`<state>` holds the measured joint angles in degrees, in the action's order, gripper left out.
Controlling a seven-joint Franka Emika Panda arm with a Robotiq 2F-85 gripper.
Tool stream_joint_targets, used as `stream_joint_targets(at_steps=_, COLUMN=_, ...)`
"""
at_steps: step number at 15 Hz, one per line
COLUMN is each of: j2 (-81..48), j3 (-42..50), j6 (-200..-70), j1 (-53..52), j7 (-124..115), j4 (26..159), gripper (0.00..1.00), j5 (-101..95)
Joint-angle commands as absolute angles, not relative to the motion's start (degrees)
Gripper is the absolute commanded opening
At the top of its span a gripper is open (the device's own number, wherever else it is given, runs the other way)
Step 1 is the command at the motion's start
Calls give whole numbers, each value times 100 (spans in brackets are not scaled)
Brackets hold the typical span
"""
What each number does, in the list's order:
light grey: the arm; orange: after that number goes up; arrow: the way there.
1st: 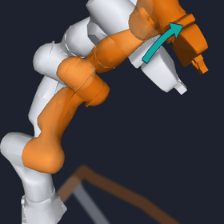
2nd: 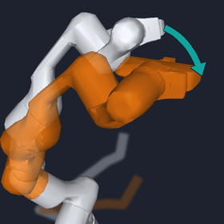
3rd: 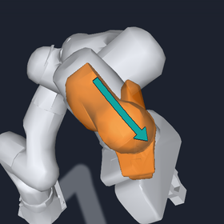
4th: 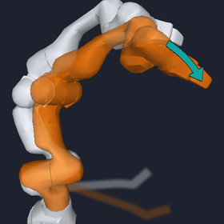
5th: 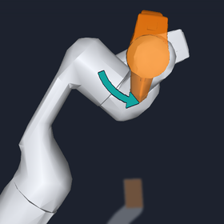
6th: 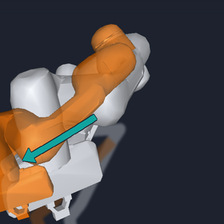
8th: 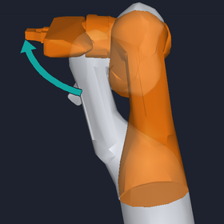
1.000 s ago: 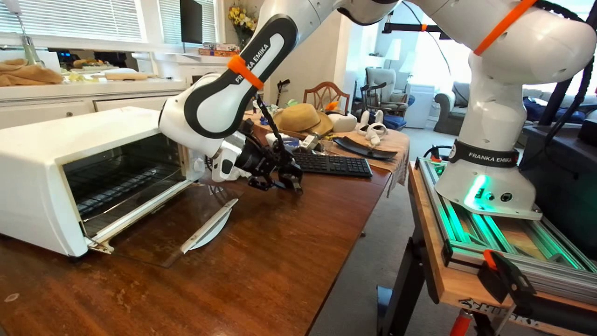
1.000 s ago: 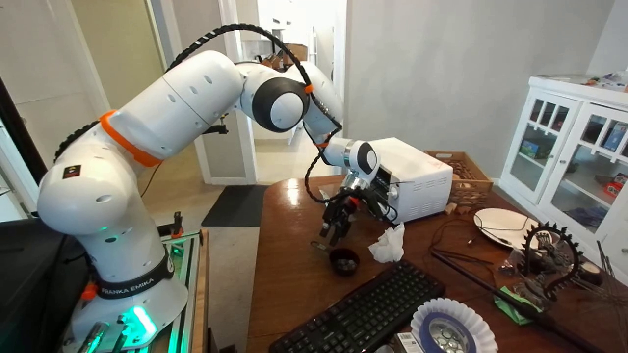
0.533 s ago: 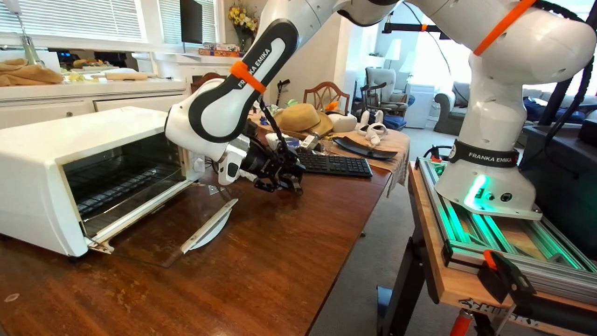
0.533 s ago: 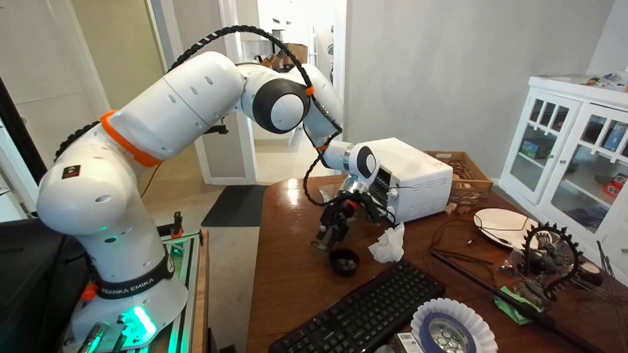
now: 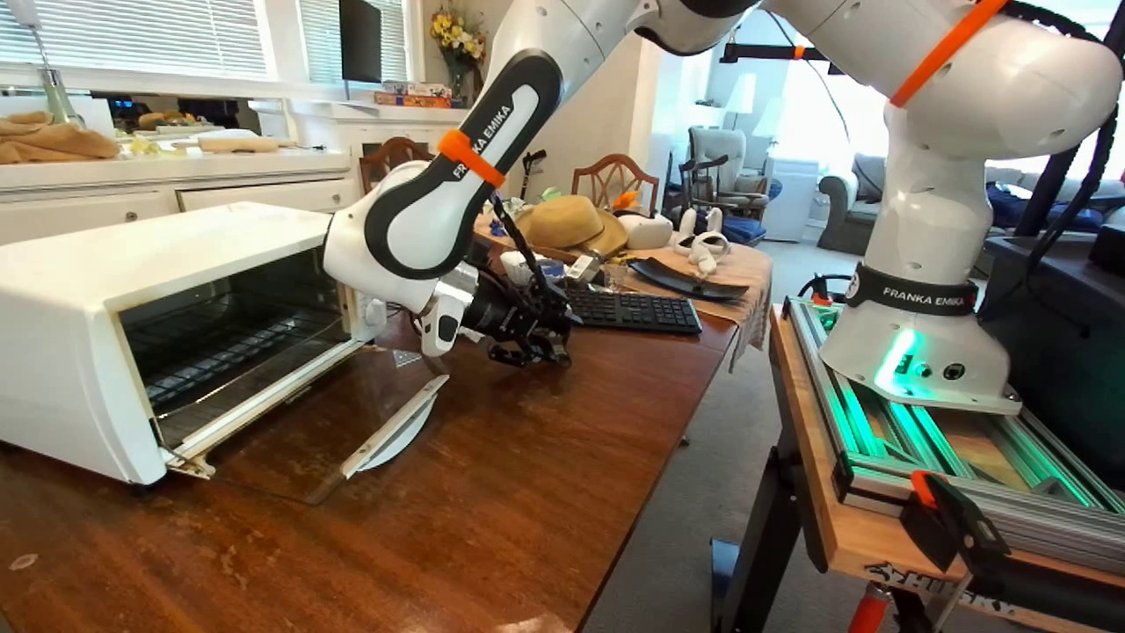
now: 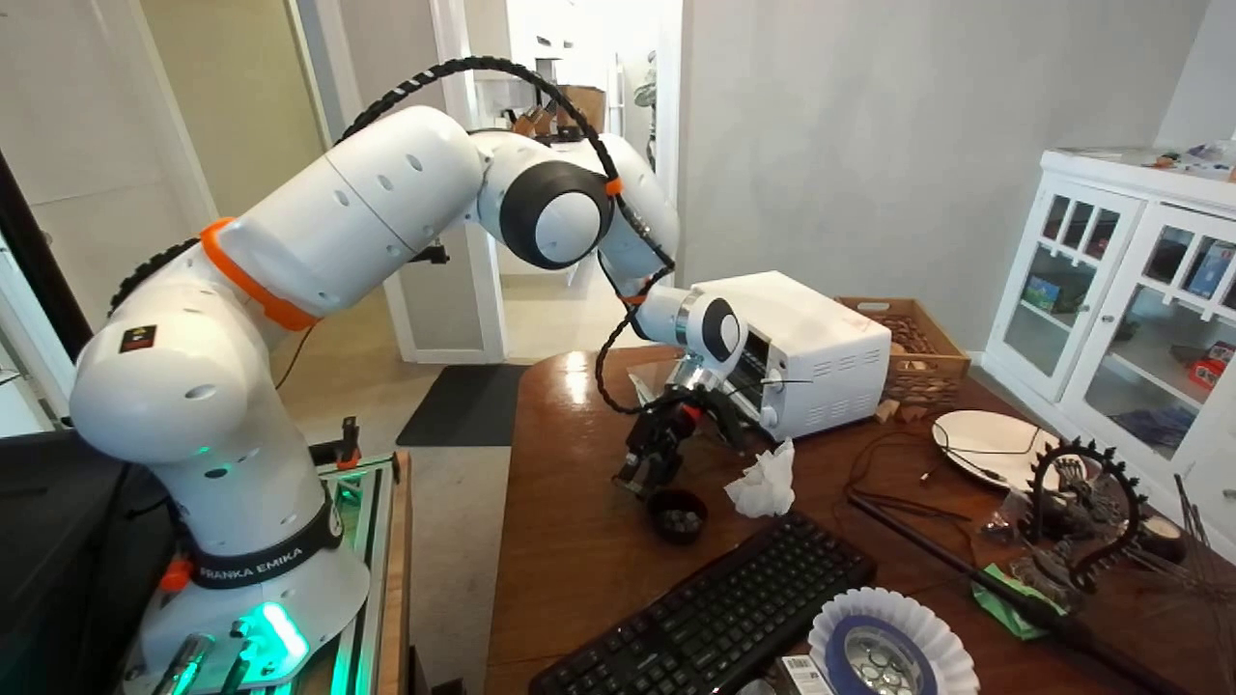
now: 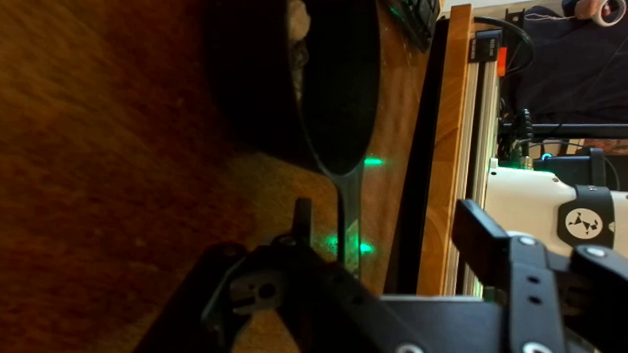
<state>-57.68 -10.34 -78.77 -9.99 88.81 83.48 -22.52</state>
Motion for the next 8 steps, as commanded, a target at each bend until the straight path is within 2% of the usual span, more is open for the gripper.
stream_joint_targets(at_steps=1, j2=-5800, j3=-1060, j6=-7806, j1=-923, j7=8773, j4=8389, gripper=51, j5=-2103)
stream_joint_targets(at_steps=3, j2=-5781, j3=-1060, j6=-7801, j1=-904, j7=8749, j4=8432, gripper=52, j5=-2098)
stream_joint_targets(at_steps=6, j2=-5776, j3=-1065, j6=-7788, j1=-887, j7=8724, j4=8447, gripper=26, j5=-2083)
stream_joint_targets(at_steps=7, j2=-5781, j3=-1065, j6=-7786, j1=-884, j7=8720, j4=8441, gripper=20, j5=-2073)
stream_joint_targets(at_steps=8, j2=-5783, j3=-1064, j6=-7777, j1=-884, j7=8718, j4=8431, gripper=19, j5=-2063)
